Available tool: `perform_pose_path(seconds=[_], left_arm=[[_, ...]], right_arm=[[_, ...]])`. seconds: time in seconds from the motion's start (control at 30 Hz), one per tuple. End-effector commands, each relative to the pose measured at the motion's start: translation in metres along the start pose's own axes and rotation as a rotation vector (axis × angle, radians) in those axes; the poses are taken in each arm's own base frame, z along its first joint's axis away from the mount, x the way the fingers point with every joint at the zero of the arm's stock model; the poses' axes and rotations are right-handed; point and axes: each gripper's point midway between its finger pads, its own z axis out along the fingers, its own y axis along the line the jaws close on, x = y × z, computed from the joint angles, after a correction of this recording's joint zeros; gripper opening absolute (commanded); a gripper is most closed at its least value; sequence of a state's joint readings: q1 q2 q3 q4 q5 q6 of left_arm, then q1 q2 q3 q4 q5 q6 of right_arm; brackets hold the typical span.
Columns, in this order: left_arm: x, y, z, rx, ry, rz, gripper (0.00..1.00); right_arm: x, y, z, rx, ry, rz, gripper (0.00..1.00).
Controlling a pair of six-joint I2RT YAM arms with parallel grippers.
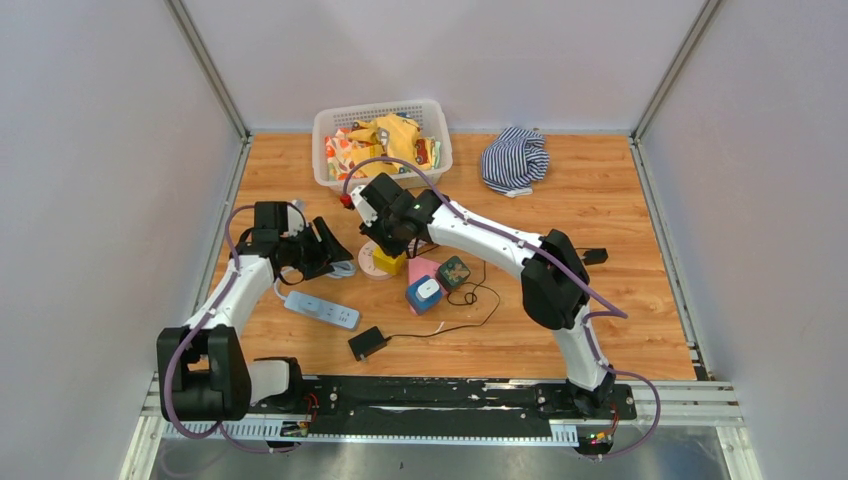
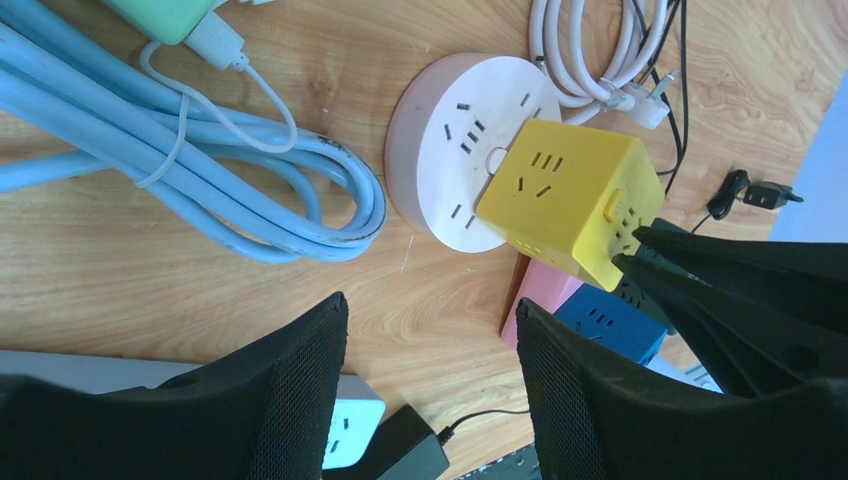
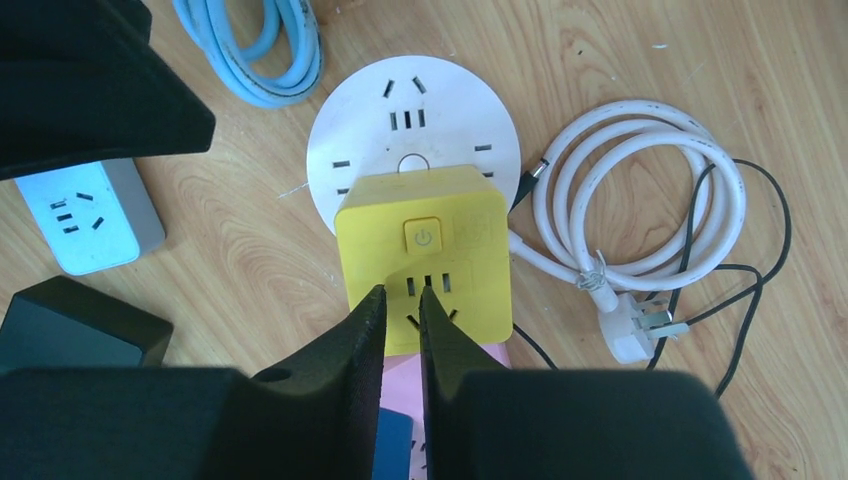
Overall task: Insert the plug
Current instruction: Press the plug into the socket.
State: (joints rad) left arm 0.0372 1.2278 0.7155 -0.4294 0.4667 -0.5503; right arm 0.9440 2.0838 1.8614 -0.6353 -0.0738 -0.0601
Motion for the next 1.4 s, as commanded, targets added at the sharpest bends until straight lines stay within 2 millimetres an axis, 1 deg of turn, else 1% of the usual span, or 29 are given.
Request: perform_pose_path(seconds=[0.0, 0.07, 0.2, 0.3, 0.43, 0.47, 0.5, 0.53, 0.6, 0.73, 0.8, 0.87, 0.97, 1.03, 1.07, 1.17, 1.2, 1.27, 1.37], left_arm=[[-0.010, -0.008, -0.010, 0.009, -0.035, 0.038, 0.65], [-0.010, -0.007, -0.011, 0.007, -0.035, 0.047, 0.65], [-0.007, -0.006, -0.011, 0.001, -0.021, 0.056, 0.65], [-0.007, -0.006, -0.011, -0.001, -0.015, 0.060, 0.65], [-0.008, -0.006, -0.013, -0.005, -0.011, 0.070, 0.66], [-0.009, -0.007, -0.013, -0.004, -0.013, 0.073, 0.65], [-0.008, -0.007, -0.013, -0.004, -0.010, 0.074, 0.66], [-0.008, -0.007, -0.014, -0.001, -0.010, 0.075, 0.66], [-0.008, -0.008, -0.014, 0.003, -0.010, 0.077, 0.67], [-0.008, -0.008, -0.019, -0.005, -0.019, 0.092, 0.70], [-0.011, -0.004, -0.021, -0.036, -0.034, 0.102, 0.73], [-0.012, -0.001, -0.023, -0.054, -0.045, 0.104, 0.74], [-0.011, -0.003, -0.023, -0.044, -0.039, 0.103, 0.76], [-0.011, -0.003, -0.023, -0.045, -0.037, 0.099, 0.78], [-0.010, -0.003, -0.023, -0.044, -0.035, 0.096, 0.80], [-0.008, -0.003, -0.023, -0.042, -0.026, 0.092, 0.95], [-0.007, -0.002, -0.022, -0.047, -0.024, 0.087, 0.98], [-0.006, -0.001, -0.022, -0.047, -0.020, 0.081, 1.00], [-0.004, -0.003, -0.020, -0.035, -0.006, 0.078, 1.00]], right_arm=[[-0.010, -0.009, -0.008, 0.036, -0.044, 0.034, 0.19], [0.001, -0.003, 0.001, 0.009, -0.016, 0.051, 0.19], [0.030, 0.006, 0.022, -0.009, 0.065, 0.087, 0.18], [0.051, 0.012, 0.027, -0.008, 0.115, 0.099, 0.18], [0.089, 0.016, 0.036, 0.029, 0.207, 0.085, 0.18], [0.096, 0.018, 0.038, 0.028, 0.223, 0.091, 0.18], [0.097, 0.018, 0.039, 0.029, 0.228, 0.094, 0.18], [0.095, 0.018, 0.038, 0.029, 0.223, 0.096, 0.18], [0.083, 0.016, 0.036, 0.026, 0.193, 0.087, 0.20], [0.043, 0.009, 0.022, 0.024, 0.118, 0.013, 0.25], [0.022, 0.007, 0.011, 0.020, 0.069, -0.001, 0.28], [0.000, 0.004, -0.006, 0.023, 0.008, -0.021, 0.31], [-0.024, 0.005, -0.027, 0.014, -0.067, -0.056, 0.39], [-0.034, 0.008, -0.039, -0.001, -0.112, -0.082, 0.44], [-0.037, 0.010, -0.044, -0.011, -0.132, -0.094, 0.46], [-0.040, 0.023, -0.056, -0.082, -0.200, -0.145, 0.51], [-0.033, 0.030, -0.054, -0.115, -0.207, -0.165, 0.53], [-0.026, 0.044, -0.056, -0.189, -0.243, -0.250, 0.57], [-0.013, 0.066, -0.052, -0.260, -0.311, -0.400, 0.58]])
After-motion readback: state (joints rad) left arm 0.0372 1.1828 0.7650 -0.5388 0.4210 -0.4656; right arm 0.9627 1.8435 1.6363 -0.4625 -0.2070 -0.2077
